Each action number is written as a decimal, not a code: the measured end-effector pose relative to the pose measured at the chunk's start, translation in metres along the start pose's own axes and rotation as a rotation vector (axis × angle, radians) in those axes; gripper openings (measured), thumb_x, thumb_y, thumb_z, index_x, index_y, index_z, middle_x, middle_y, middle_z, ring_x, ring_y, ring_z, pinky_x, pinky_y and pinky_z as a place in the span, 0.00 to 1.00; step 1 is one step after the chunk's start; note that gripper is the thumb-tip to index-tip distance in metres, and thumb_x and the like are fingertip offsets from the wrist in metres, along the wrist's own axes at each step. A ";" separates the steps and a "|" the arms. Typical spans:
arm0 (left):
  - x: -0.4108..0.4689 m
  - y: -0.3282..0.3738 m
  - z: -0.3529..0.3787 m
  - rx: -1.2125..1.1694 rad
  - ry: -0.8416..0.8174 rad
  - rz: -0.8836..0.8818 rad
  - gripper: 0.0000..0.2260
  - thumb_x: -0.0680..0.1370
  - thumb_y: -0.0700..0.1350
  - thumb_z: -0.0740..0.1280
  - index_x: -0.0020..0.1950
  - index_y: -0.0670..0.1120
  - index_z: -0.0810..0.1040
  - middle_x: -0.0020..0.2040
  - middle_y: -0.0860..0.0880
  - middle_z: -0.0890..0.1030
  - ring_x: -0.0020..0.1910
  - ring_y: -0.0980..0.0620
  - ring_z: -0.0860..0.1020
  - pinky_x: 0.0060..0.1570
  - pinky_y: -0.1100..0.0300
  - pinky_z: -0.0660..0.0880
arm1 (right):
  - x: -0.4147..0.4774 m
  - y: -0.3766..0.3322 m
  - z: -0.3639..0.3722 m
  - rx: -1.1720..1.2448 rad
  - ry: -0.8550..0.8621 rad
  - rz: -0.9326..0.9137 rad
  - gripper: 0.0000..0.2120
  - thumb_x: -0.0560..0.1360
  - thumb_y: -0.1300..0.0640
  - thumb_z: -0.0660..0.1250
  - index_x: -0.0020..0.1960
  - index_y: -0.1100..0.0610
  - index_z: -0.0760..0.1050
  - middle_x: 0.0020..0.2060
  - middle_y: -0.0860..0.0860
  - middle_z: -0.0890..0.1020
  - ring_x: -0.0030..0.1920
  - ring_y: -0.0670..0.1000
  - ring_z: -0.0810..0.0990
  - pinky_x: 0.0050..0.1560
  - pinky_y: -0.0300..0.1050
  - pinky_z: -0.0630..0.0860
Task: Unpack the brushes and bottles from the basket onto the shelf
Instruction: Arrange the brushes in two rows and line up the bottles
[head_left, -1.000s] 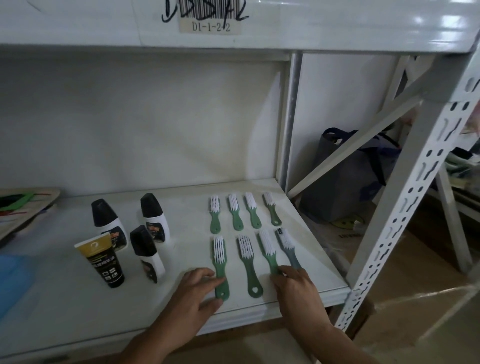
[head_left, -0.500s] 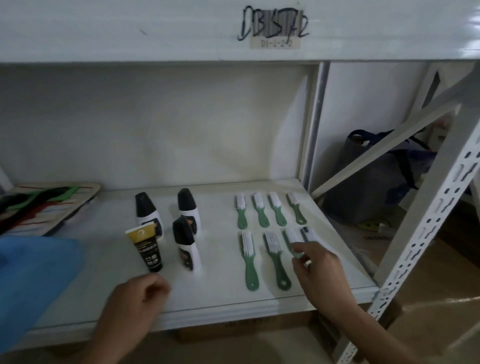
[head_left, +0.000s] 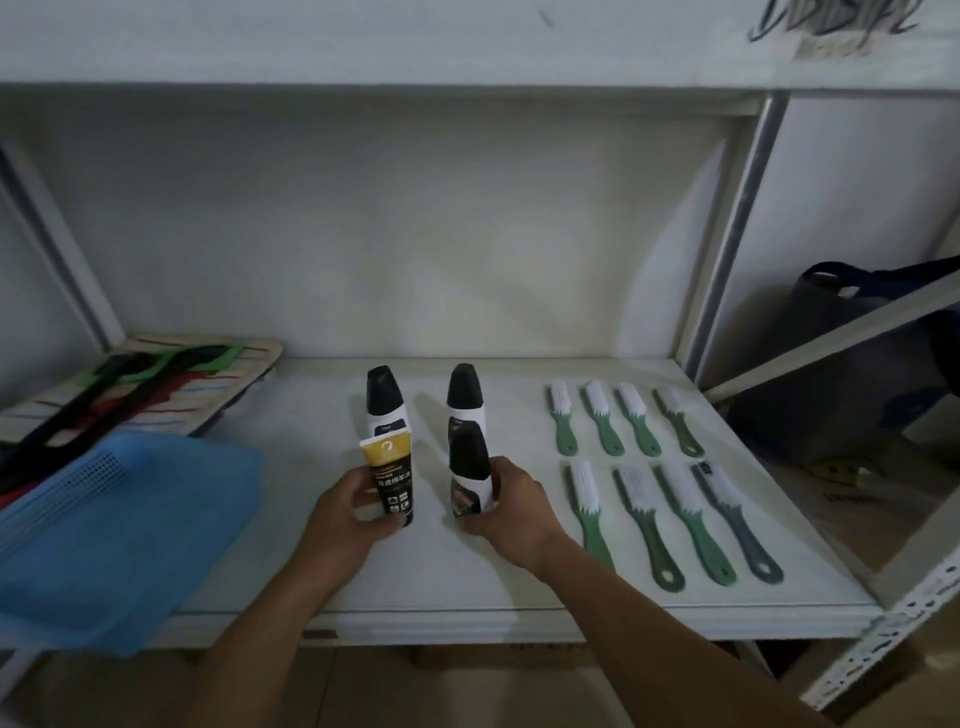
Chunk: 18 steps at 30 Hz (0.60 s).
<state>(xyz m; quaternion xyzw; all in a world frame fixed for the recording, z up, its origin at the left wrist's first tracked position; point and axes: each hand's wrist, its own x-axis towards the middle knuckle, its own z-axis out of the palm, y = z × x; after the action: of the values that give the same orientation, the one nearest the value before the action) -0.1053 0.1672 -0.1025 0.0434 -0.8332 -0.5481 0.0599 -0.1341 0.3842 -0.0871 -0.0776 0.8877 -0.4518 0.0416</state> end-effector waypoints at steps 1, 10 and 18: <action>0.002 0.000 0.002 -0.011 -0.019 -0.001 0.20 0.70 0.39 0.77 0.59 0.50 0.78 0.54 0.55 0.83 0.55 0.57 0.79 0.50 0.62 0.73 | 0.003 0.000 0.001 -0.024 0.001 -0.012 0.24 0.66 0.56 0.78 0.59 0.53 0.75 0.49 0.49 0.83 0.48 0.51 0.79 0.45 0.41 0.72; 0.005 0.007 0.022 -0.090 -0.150 0.018 0.10 0.74 0.38 0.72 0.53 0.50 0.80 0.46 0.50 0.86 0.46 0.57 0.84 0.50 0.60 0.76 | 0.003 0.021 -0.033 0.002 -0.105 -0.035 0.14 0.65 0.59 0.78 0.49 0.55 0.81 0.45 0.52 0.87 0.47 0.50 0.85 0.54 0.53 0.81; 0.006 0.013 0.044 -0.099 -0.197 0.018 0.12 0.75 0.39 0.72 0.55 0.52 0.80 0.49 0.52 0.86 0.49 0.61 0.83 0.52 0.60 0.75 | -0.003 0.033 -0.060 0.070 -0.120 0.015 0.18 0.65 0.64 0.79 0.53 0.56 0.80 0.48 0.51 0.87 0.51 0.48 0.84 0.58 0.51 0.79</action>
<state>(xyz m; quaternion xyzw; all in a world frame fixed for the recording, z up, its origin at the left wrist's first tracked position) -0.1176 0.2109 -0.1077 -0.0214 -0.8074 -0.5895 -0.0152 -0.1431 0.4517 -0.0785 -0.0963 0.8678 -0.4770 0.1009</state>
